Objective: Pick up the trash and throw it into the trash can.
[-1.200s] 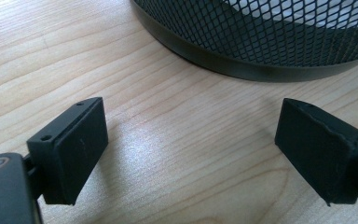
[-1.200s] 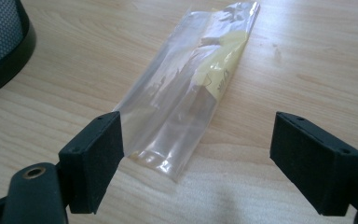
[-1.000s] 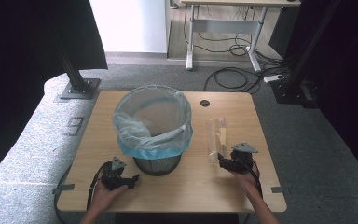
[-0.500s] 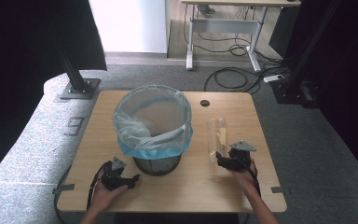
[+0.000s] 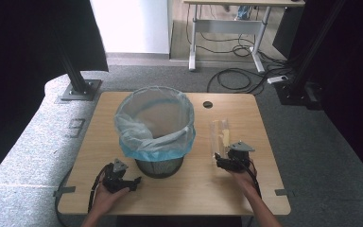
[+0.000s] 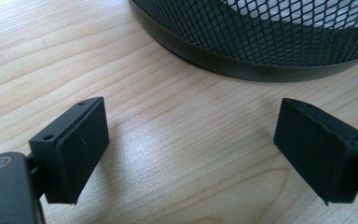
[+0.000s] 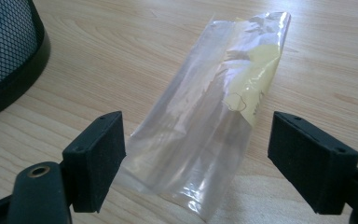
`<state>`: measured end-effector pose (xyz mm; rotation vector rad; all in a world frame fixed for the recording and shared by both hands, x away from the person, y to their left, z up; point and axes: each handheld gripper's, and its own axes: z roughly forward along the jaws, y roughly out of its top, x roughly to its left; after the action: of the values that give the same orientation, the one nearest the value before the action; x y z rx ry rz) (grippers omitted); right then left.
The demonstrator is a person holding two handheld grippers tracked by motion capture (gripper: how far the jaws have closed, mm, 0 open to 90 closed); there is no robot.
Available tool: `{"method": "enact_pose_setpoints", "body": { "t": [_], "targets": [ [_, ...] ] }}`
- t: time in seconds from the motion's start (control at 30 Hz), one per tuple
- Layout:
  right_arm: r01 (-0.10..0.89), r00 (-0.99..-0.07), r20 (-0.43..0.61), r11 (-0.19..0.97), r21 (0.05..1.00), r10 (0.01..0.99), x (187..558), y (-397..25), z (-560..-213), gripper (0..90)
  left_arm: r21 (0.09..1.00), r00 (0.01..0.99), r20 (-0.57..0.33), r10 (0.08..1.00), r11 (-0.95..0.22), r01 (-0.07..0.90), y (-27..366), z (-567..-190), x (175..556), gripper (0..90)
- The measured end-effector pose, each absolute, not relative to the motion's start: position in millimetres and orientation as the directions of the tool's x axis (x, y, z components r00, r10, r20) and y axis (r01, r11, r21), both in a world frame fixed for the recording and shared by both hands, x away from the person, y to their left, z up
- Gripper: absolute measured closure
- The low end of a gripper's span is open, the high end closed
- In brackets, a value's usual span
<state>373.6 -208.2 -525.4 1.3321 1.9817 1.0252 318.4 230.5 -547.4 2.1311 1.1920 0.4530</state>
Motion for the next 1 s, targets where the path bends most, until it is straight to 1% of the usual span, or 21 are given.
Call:
{"method": "enact_pose_setpoints", "body": {
  "t": [0.47, 0.87, 1.0],
  "targets": [
    [0.521, -0.371, -0.023, 0.228, 0.823, 0.928, 378, -203, -525, 18.4, 0.682, 0.528, -0.013, 0.849, -0.378, 0.626, 230, -547, 318, 9.9],
    [0.526, -0.351, 0.011, 0.187, 0.829, 0.936, 382, -207, -523, 18.6, 0.682, 0.527, -0.013, 0.85, -0.378, 0.626, 230, -547, 319, 9.9],
    [0.525, -0.353, -0.003, 0.201, 0.827, 0.936, 385, -202, -525, 18.6, 0.682, 0.527, -0.013, 0.85, -0.378, 0.626, 230, -547, 319, 9.9]
  ]
}}
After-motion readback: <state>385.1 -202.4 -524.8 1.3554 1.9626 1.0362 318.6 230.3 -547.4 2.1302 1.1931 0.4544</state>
